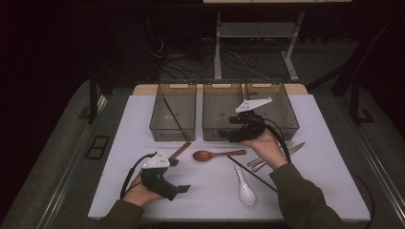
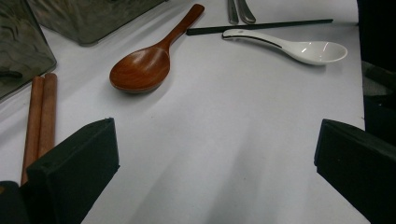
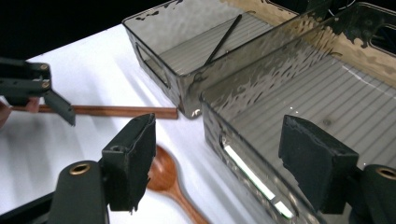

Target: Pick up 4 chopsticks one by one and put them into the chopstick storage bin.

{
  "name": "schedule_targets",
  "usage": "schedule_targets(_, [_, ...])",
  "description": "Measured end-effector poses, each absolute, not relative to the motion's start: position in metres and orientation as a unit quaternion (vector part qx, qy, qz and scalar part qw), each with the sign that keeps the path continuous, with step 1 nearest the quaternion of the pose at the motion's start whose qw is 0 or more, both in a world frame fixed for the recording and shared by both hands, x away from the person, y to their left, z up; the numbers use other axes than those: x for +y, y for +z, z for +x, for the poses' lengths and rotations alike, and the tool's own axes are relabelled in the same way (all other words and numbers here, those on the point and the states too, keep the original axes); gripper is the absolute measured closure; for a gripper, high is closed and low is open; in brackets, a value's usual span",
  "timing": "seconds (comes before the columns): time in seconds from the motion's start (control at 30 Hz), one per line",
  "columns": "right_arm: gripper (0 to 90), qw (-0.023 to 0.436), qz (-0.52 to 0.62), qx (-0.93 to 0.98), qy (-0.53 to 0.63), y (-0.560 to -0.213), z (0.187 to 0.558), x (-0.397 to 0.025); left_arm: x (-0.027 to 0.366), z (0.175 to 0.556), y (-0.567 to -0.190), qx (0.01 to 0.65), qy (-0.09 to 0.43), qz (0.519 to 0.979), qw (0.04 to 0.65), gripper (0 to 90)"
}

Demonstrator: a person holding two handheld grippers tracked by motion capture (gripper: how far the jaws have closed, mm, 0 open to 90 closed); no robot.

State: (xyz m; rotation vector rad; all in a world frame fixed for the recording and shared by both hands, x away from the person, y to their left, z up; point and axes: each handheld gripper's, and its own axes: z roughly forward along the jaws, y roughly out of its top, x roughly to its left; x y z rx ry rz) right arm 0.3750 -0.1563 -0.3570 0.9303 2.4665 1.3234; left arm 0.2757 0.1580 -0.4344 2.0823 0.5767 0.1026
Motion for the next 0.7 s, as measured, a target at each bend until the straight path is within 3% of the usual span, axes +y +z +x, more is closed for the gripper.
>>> schedule_targets(0.7, [28.2, 0.092, 0.326, 0.820, 0.462, -0.384, 0.317, -0.241, 0.157, 0.276, -0.436, 0.236, 0.041, 0.852, 0.465, 0.0])
